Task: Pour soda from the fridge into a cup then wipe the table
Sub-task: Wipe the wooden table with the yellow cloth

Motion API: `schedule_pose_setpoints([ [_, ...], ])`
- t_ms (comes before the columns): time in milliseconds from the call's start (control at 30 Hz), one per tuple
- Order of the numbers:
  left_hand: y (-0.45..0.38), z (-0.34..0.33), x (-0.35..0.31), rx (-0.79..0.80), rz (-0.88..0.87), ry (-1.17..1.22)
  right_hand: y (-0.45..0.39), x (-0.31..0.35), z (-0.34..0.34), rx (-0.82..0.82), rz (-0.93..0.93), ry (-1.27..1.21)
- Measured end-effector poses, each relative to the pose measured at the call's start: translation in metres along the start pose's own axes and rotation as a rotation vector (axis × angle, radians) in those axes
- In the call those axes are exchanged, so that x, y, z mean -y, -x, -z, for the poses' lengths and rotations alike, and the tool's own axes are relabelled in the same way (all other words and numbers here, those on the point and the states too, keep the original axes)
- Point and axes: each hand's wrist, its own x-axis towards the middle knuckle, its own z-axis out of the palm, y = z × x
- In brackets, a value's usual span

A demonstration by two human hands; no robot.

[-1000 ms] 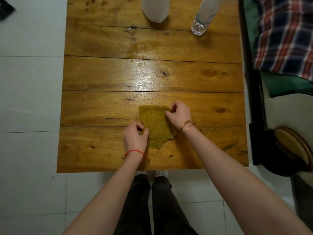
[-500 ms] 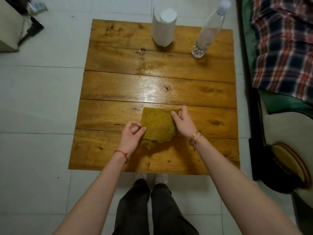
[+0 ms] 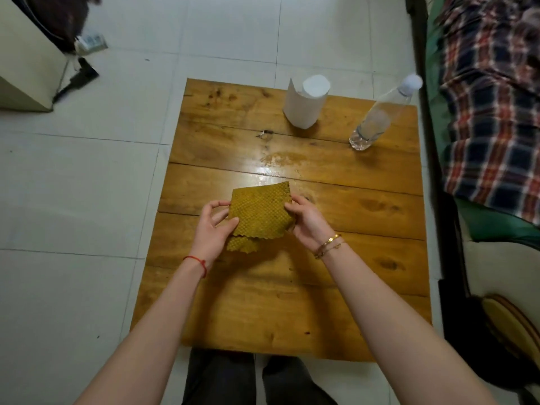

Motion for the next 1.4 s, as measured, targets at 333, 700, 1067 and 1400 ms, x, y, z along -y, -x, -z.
schedule_pose_setpoints([
  [333,-0.149,0.054,-0.078,0.029,-0.122,-0.227,-0.123,0.074,-0.100,-0.057,0.016,0.019],
  [700,-0.288,0.083,-0.121,0.050,-0.141,-0.327,-0.237,0.131,-0.165,-0.193,0.049,0.064],
  [1067,-0.328,0.095,-0.114,-0.051,-0.236,-0.584,-0.281,0.125,-0.177,-0.287,0.199,0.341],
  [1400,-0.304,0.102,-0.098,-0.177,-0.410,-1.190,-0.254,0.098,-0.165,-0.421,0.494,1.507],
])
